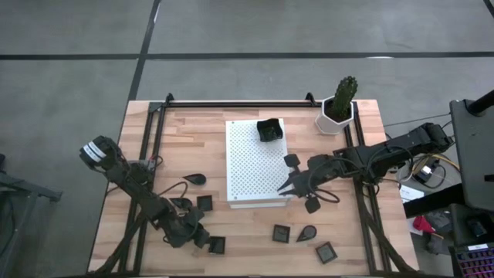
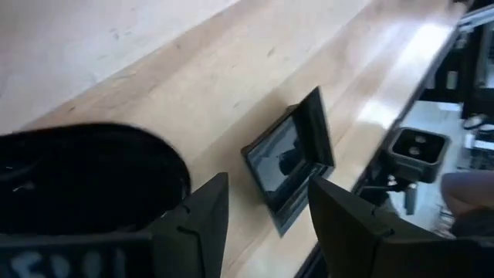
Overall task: Pick & Place Mini shaped plates
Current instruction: Put the black square plate on the shelf
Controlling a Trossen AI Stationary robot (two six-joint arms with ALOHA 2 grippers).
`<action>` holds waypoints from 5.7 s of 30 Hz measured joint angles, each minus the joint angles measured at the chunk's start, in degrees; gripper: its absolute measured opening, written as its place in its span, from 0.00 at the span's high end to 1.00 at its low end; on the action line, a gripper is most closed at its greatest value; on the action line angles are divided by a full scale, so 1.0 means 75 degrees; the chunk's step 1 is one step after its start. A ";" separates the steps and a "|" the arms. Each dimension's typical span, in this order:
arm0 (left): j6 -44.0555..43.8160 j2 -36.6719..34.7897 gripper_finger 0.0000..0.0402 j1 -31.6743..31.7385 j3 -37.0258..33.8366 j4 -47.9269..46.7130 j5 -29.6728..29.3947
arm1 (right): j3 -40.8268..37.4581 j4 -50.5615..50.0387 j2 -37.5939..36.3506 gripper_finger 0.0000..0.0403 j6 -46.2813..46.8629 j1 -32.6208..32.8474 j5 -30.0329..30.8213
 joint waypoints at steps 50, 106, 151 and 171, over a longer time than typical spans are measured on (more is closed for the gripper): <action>0.7445 0.2448 0.72 -0.0149 0.4291 -0.4272 -0.0154 | -0.0015 0.0157 0.0006 0.87 0.0273 -0.0002 -0.0003; 0.8707 0.2623 1.00 -0.0082 0.7033 -0.7510 -0.2359 | -0.0015 0.0228 0.0009 0.87 0.0166 0.0471 -0.0128; 1.3185 0.2600 1.00 0.2017 0.9546 -0.7458 -0.0398 | 0.0245 0.2914 0.2091 0.80 -0.0601 0.1431 -0.0560; 1.3268 0.2600 1.00 0.2020 0.9531 -0.7183 -0.0402 | 0.0246 0.2908 0.2090 0.97 -0.0662 0.1434 -0.0553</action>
